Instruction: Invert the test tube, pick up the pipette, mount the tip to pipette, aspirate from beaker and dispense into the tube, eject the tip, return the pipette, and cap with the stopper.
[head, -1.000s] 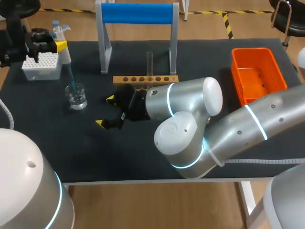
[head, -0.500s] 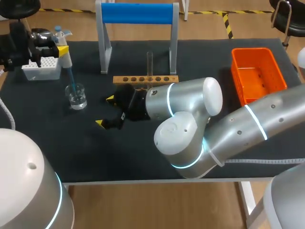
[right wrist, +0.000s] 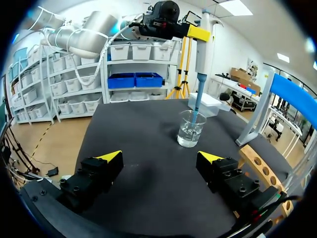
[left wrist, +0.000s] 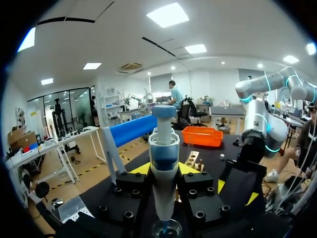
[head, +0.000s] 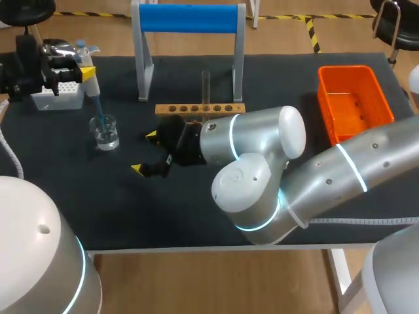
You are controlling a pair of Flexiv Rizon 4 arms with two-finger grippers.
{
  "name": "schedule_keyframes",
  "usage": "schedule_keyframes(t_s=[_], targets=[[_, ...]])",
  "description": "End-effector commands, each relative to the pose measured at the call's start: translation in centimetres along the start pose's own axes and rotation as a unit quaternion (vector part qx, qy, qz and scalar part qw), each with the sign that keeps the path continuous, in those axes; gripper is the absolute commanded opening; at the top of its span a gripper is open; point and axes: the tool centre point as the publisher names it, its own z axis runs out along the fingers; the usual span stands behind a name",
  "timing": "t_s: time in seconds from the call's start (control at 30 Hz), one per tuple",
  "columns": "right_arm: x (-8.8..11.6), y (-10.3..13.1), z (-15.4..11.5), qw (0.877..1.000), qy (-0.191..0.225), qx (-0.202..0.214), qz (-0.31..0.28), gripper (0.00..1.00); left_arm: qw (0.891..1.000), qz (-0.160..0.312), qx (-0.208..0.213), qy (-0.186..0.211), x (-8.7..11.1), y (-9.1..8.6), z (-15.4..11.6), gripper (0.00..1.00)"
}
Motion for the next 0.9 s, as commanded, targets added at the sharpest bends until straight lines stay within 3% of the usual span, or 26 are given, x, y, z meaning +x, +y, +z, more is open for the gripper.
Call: schedule_keyframes(t_s=[0.03, 0.9], targets=[[0.07, 0.08, 0.08, 1.0, -0.001, 0.002, 0.0, 1.0, 1.0, 0.001, 0.0, -0.003, 0.03, 0.16, 0.18, 0.0], [0.07, 0.08, 0.08, 1.0, -0.001, 0.002, 0.0, 1.0, 1.0, -0.004, -0.008, -0.001, 0.12, 0.9, 0.3, 0.0]])
